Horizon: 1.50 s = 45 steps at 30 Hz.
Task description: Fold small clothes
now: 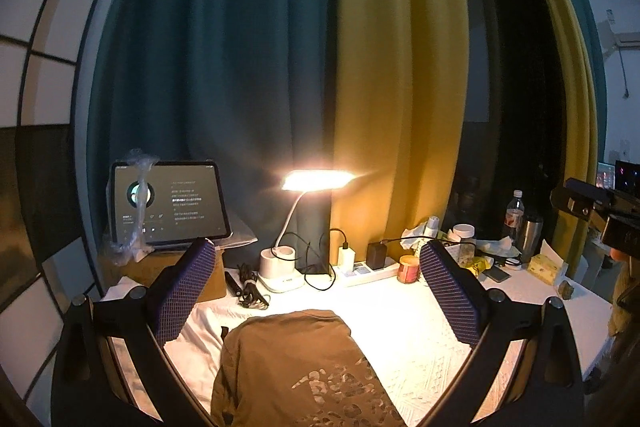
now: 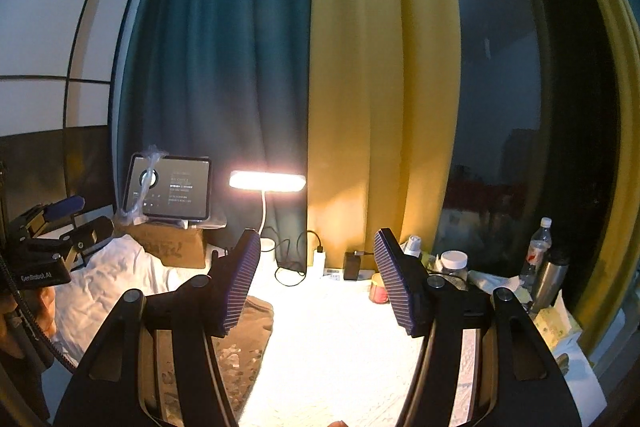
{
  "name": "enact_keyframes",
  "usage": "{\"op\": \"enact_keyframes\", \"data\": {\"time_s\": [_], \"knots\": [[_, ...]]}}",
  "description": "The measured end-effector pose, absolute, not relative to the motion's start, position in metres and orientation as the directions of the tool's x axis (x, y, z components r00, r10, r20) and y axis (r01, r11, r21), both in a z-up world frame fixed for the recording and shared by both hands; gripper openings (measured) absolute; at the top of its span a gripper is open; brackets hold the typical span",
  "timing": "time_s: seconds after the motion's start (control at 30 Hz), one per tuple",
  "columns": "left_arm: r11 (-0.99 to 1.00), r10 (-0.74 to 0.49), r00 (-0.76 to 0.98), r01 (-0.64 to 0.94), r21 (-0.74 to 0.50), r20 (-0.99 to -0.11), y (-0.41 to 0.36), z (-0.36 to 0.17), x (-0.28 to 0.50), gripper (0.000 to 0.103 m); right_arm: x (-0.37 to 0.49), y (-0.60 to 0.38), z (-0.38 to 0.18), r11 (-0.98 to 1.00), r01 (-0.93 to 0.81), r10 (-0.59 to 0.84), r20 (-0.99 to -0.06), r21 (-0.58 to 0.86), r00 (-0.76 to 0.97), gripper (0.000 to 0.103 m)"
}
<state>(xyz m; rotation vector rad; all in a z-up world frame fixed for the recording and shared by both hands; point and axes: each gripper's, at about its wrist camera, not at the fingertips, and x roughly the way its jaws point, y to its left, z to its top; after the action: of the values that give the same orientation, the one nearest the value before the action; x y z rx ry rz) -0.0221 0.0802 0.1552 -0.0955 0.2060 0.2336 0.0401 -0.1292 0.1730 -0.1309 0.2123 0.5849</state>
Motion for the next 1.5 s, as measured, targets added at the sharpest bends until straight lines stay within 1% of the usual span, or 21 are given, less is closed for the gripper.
{"op": "enact_keyframes", "data": {"time_s": [0.4,1.23,1.5], "knots": [[0.961,0.236,0.945,-0.261,-0.088,-0.227,0.093,0.148,-0.020,0.101,0.048,-0.117,0.164,0.822,-0.566,0.533,-0.267,-0.061,0.803,0.062],[0.960,0.236,0.943,-0.264,-0.092,-0.235,0.094,0.141,-0.018,0.101,0.051,-0.127,0.157,0.834,-0.549,0.515,-0.281,-0.056,0.810,0.062],[0.961,0.246,0.942,-0.268,-0.069,-0.230,0.090,0.139,-0.017,0.101,0.052,-0.132,0.155,0.841,-0.539,0.506,-0.285,-0.046,0.814,0.062]]}}
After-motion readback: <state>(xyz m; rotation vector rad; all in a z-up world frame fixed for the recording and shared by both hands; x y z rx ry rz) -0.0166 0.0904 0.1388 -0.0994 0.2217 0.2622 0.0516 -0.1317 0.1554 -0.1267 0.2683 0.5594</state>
